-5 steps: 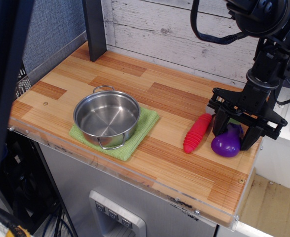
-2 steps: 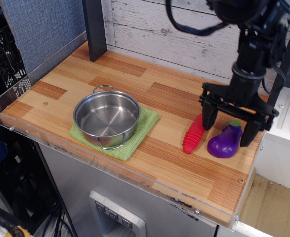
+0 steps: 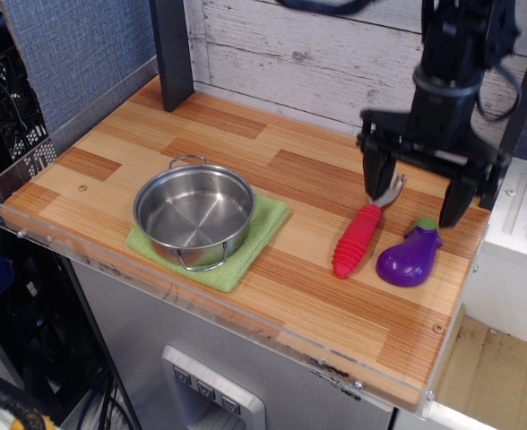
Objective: Put the eggplant to the right of the fork.
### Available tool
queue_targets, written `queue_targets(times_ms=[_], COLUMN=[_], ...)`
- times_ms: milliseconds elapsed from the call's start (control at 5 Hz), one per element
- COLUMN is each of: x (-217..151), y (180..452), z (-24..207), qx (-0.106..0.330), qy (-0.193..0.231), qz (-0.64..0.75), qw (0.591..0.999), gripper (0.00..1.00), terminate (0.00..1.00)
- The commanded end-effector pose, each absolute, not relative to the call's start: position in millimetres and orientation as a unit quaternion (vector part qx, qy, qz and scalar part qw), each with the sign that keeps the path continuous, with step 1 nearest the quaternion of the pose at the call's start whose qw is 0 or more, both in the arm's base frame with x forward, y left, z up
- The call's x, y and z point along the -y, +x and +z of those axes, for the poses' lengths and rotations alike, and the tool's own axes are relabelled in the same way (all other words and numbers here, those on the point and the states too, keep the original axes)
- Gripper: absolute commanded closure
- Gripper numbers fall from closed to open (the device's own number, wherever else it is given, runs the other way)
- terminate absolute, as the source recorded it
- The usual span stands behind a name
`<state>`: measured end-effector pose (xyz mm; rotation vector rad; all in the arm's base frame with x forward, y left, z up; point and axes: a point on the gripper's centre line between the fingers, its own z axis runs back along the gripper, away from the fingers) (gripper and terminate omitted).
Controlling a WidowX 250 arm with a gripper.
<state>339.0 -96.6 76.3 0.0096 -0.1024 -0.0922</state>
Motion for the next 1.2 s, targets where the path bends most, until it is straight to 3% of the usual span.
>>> queue_targets(times_ms=[0, 400, 800, 1000], x=[84, 64, 20, 15], y=[333, 327, 334, 339], z=[138, 168, 183, 174], qx=[0.079, 0.077, 0.080, 0.009], qy=[0.008, 0.025, 0.027, 0.021], qz=[-0.062, -0.057, -0.033, -0.098], qw=[0.995, 0.995, 0.996, 0.995], gripper=[0.00, 0.00, 0.00, 0.00], terminate=[0.00, 0.00, 0.00, 0.00])
